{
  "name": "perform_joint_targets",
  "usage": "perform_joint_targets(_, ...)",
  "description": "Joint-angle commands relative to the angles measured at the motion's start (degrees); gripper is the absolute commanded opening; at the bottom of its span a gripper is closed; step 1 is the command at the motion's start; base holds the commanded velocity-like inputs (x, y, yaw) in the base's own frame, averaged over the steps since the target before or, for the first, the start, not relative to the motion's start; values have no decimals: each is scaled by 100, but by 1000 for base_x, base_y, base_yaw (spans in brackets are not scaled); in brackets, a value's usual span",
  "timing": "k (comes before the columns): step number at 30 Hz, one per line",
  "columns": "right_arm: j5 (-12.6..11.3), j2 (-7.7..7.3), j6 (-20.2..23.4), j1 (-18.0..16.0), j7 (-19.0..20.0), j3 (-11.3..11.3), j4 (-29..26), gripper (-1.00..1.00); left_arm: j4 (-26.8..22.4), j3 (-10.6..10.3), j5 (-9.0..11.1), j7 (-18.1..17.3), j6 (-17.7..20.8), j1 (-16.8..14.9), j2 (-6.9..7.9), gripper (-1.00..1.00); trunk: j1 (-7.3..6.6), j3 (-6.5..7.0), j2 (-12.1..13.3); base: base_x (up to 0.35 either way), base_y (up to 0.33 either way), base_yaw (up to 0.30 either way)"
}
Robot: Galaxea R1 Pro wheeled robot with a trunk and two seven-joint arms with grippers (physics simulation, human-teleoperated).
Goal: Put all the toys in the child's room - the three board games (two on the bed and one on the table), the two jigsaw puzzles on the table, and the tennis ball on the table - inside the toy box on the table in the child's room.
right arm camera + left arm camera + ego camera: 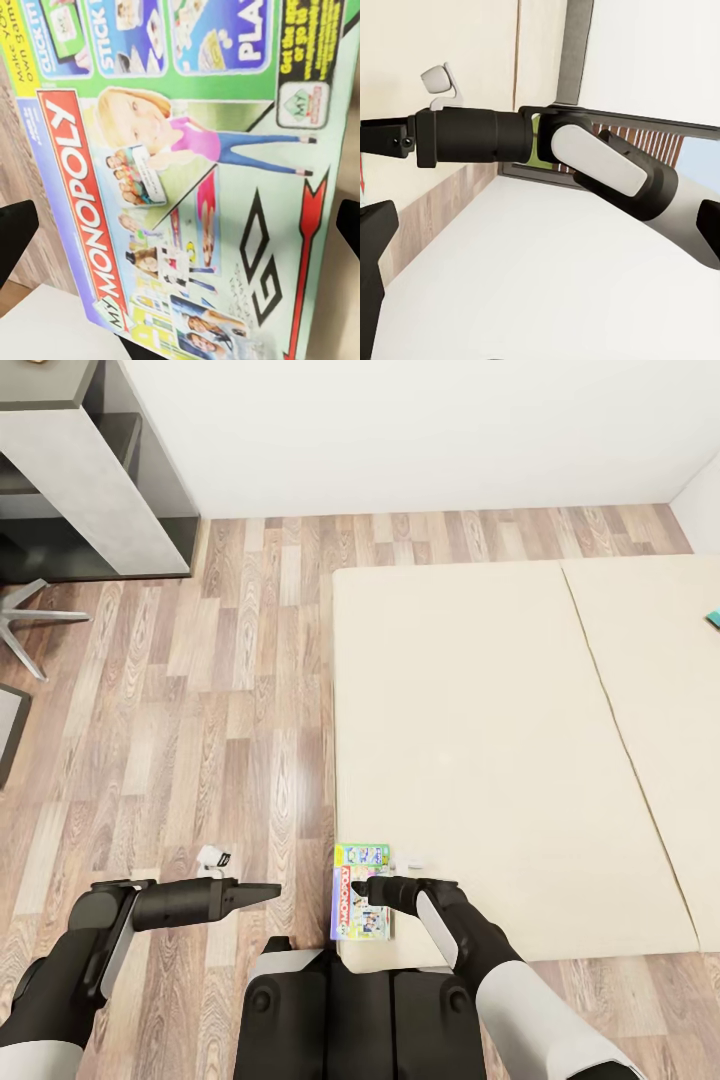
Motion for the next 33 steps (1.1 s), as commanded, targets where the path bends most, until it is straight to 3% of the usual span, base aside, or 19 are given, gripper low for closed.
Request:
perform_joint_targets(1, -11, -1, 27, -1, 3, 4, -7, 100, -2, 1, -4, -23, 61, -1, 1, 100, 3, -6, -9, 0, 0, 0)
perform_joint_targets(33, -2, -14, 27, -1, 12, 4, -7, 100, -2, 2, 4, -23, 61, -1, 18, 100, 3, -6, -9, 0, 13, 0)
